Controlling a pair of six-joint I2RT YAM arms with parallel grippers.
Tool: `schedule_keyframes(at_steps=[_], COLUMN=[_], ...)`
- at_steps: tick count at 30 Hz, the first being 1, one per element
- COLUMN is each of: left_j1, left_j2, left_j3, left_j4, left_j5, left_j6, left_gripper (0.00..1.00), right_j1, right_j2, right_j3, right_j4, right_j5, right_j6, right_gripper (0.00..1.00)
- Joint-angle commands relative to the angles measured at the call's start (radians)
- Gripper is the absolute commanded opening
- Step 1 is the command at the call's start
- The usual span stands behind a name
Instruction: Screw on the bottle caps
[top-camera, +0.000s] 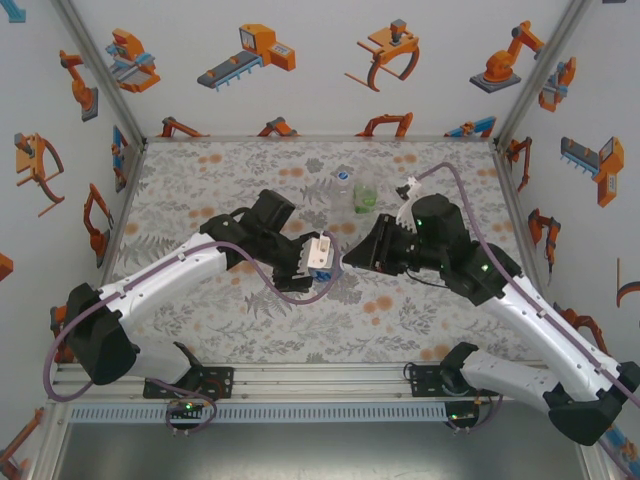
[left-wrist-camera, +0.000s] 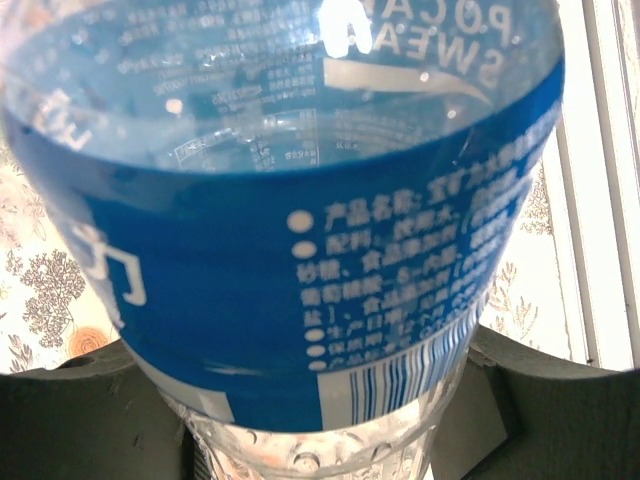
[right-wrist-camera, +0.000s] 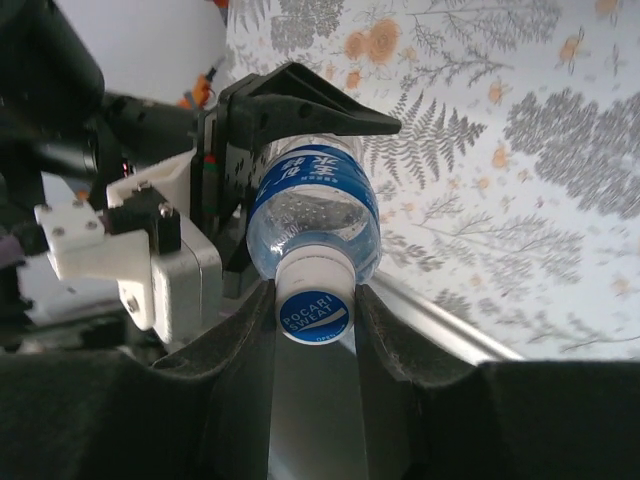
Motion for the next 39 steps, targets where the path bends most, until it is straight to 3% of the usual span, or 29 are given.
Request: schedule_keyframes(at_steps=[1,5,8,10,12,13,17,23,30,34,39], left_j1=[-0.020,-0.020,-0.020,-0.020,-0.020,-0.020,-0.020,-0.020,-0.020,-0.020,-0.020], left_j2=[-0.014,-0.014,-0.012,-0.012,-0.009,-0.008,-0.007,-0.010,-0.013,-0.016,-0.016], left_j3=[0.027,0.028,0.027,0.026,0.028,0.027,0.026,0.026,0.024,0.023,0.024], left_j4=[0.038,0.038,0.038,0.038,0.039,0.038,0.039,0.038,0.038,0.038,0.038], left_j5=[0.091,0.089,0.089,0.089,0.088,0.091,0.090,0.087,0.086,0.088,0.089], left_j6=[0.024,0.023,0.024,0.024,0.023,0.023,0.024,0.023,0.025,0.026,0.026], left_gripper=[0.00,0.00,0.00,0.00,0.00,0.00,0.00,0.00,0.00,0.00,0.00], right_j1=[-0.001,-0.001,-0.001,-0.001,-0.001,-0.001,-0.001,-0.001,-0.001,-0.001,-0.001], right_j2=[0.012,0.003,-0.008,-0.014,-0.023,-0.025,-0.050,-0.063,-0.054,-0.063,-0.086], right_j3=[-0.025,-0.014,0.007,0.024,0.034,0.036,0.051,0.085,0.120,0.114,0.049], right_j4=[0.049,0.059,0.050,0.046,0.042,0.042,0.061,0.087,-0.002,-0.049,-0.030], right_j5=[0.060,0.081,0.102,0.110,0.115,0.116,0.111,-0.014,-0.326,-0.404,-0.409], right_j6=[0.246,0.201,0.102,0.007,-0.100,-0.148,-0.405,-0.824,-1.329,-1.527,-1.682], right_gripper=[0.00,0.00,0.08,0.25,0.49,0.51,0.50,0.50,0.50,0.50,0.50])
